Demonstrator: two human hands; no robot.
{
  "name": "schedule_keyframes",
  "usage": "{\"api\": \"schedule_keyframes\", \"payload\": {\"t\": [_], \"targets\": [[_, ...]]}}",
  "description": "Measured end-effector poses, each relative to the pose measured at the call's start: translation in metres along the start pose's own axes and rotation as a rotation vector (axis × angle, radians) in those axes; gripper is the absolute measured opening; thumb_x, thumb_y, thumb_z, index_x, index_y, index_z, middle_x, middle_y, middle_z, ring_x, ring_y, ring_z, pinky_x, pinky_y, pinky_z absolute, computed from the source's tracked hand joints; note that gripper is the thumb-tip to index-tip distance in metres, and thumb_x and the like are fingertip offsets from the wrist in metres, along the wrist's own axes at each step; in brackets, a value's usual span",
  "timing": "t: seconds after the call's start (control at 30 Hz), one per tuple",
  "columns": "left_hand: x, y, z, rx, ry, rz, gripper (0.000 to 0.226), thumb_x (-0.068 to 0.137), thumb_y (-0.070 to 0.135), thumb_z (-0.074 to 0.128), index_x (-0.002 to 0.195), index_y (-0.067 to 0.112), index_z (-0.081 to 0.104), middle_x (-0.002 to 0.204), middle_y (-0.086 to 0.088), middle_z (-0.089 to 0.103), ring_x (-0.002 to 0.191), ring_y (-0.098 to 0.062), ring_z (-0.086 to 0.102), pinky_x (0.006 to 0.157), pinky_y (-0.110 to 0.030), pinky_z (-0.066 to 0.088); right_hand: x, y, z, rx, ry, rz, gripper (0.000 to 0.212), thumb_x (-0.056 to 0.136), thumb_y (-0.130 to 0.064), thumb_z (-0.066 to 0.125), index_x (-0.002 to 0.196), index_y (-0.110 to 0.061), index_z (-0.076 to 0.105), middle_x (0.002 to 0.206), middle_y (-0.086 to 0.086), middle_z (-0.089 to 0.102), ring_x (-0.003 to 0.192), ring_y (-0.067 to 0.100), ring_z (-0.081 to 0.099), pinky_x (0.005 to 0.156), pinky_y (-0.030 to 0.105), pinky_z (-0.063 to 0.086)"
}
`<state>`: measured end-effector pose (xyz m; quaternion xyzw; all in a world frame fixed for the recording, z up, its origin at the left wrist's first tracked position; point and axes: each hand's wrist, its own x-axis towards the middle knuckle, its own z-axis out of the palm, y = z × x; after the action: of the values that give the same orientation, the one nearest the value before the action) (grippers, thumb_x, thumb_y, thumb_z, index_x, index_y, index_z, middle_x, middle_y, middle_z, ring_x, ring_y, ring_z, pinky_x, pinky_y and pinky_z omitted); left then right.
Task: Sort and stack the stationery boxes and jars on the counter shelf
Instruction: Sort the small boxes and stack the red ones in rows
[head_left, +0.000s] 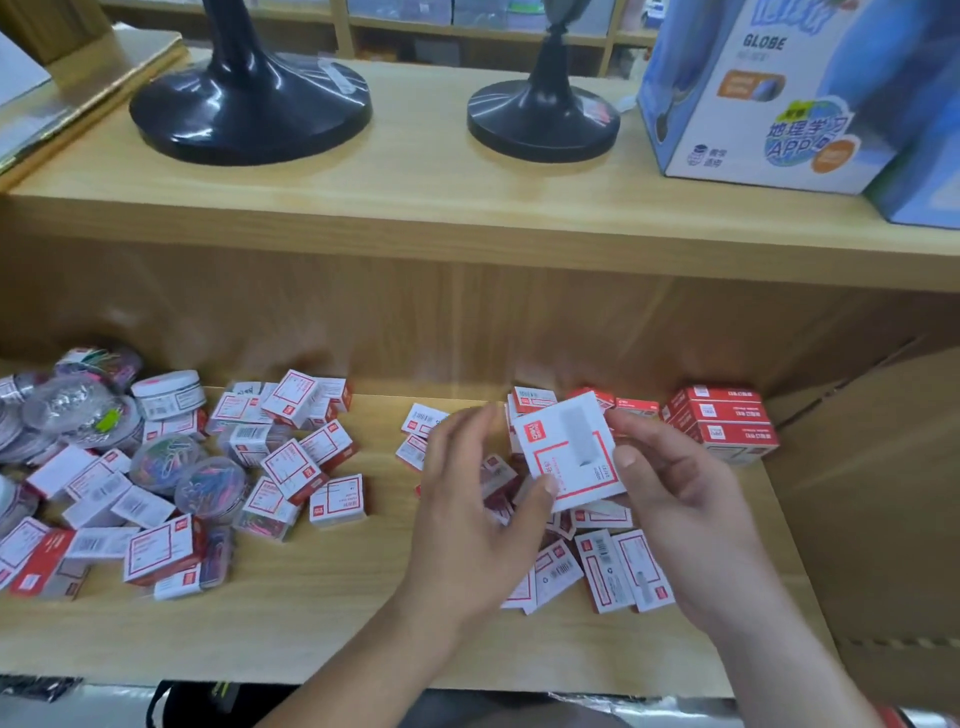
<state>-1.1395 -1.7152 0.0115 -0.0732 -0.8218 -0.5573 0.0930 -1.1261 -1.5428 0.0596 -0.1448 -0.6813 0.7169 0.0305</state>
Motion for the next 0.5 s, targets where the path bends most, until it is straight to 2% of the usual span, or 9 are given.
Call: {"api": "schedule_keyframes", "payload": {"t": [0.03,0.1,0.17,0.2,0.27,0.33,0.37,0.43,0.5], "targets": [[0.002,0.002,0.002,-0.098,-0.076,-0.077,0.048,0.093,0.028,0.073,0.132,0.044,0.052,0.131,0.019,0.057,0.123,-0.008,0.059,0.096,-0.019,0.049,0.000,0.001,-0.001,-0.008,0.003,-0.008,0.030,0.101,0.000,0.050,0.124,-0.012,0.065,0.107,0.002,0.077,0.103,0.021,0.073,0.089,0.038,0.058],[0.004,0.008,0.010,-0.319,-0.249,-0.152,0.040,0.099,0.026,0.063,0.134,0.043,0.054,0.119,0.009,0.071,0.112,-0.017,0.068,0.092,-0.036,0.056,-0.001,0.006,-0.005,0.011,0.013,-0.006,0.032,0.102,0.001,0.047,0.125,-0.013,0.064,0.109,0.003,0.076,0.104,0.023,0.072,0.088,0.040,0.060],[0.004,0.013,0.016,-0.355,-0.284,-0.159,0.043,0.099,0.026,0.060,0.136,0.047,0.053,0.109,0.001,0.074,0.100,-0.022,0.071,0.087,-0.050,0.058,-0.003,0.009,-0.008,0.016,0.029,0.004,0.031,0.102,0.001,0.047,0.123,-0.016,0.064,0.105,0.002,0.077,0.101,0.022,0.073,0.087,0.038,0.060],[0.005,0.014,0.017,-0.344,-0.289,-0.144,0.048,0.098,0.025,0.060,0.136,0.052,0.052,0.108,0.003,0.074,0.098,-0.022,0.070,0.087,-0.050,0.057,-0.005,0.010,-0.011,-0.014,0.028,-0.009,0.031,0.101,0.001,0.050,0.121,-0.018,0.064,0.104,0.000,0.077,0.099,0.021,0.073,0.085,0.035,0.059],[0.006,0.015,0.021,-0.270,-0.324,-0.085,0.055,0.098,0.026,0.060,0.142,0.055,0.047,0.117,0.011,0.070,0.104,-0.015,0.068,0.091,-0.045,0.056,-0.008,0.013,-0.020,-0.135,0.020,-0.060,0.034,0.096,0.000,0.060,0.123,-0.022,0.063,0.107,-0.007,0.076,0.101,0.013,0.071,0.085,0.030,0.058],[0.007,0.016,0.025,-0.145,-0.377,0.005,0.057,0.098,0.031,0.059,0.151,0.044,0.041,0.129,0.014,0.065,0.116,-0.010,0.064,0.097,-0.043,0.054,-0.010,0.017,-0.031,-0.243,0.043,-0.097,0.047,0.091,-0.009,0.070,0.133,-0.024,0.058,0.113,-0.015,0.073,0.107,0.003,0.067,0.089,0.028,0.058],[0.008,0.017,0.026,-0.076,-0.376,0.052,0.056,0.097,0.033,0.060,0.151,0.040,0.043,0.130,0.016,0.063,0.114,-0.007,0.063,0.096,-0.038,0.054,-0.011,0.019,-0.038,-0.282,0.067,-0.123,0.056,0.088,-0.013,0.074,0.139,-0.026,0.054,0.119,-0.016,0.070,0.112,0.001,0.064,0.091,0.026,0.057],[0.014,0.024,0.029,0.033,-0.347,0.159,0.049,0.095,0.030,0.065,0.142,0.038,0.053,0.119,0.020,0.063,0.102,-0.001,0.063,0.087,-0.025,0.053,-0.013,0.020,-0.055,-0.362,0.092,-0.196,0.066,0.086,-0.015,0.076,0.145,-0.027,0.050,0.132,-0.014,0.062,0.122,0.001,0.059,0.092,0.022,0.054],[0.020,0.033,0.036,0.087,-0.370,0.220,0.039,0.093,0.025,0.070,0.130,0.034,0.064,0.107,0.020,0.063,0.093,-0.002,0.062,0.080,-0.018,0.050,-0.013,0.017,-0.070,-0.358,0.047,-0.197,0.057,0.087,-0.014,0.075,0.139,-0.028,0.056,0.131,-0.012,0.065,0.120,0.006,0.062,0.090,0.023,0.055]]}}
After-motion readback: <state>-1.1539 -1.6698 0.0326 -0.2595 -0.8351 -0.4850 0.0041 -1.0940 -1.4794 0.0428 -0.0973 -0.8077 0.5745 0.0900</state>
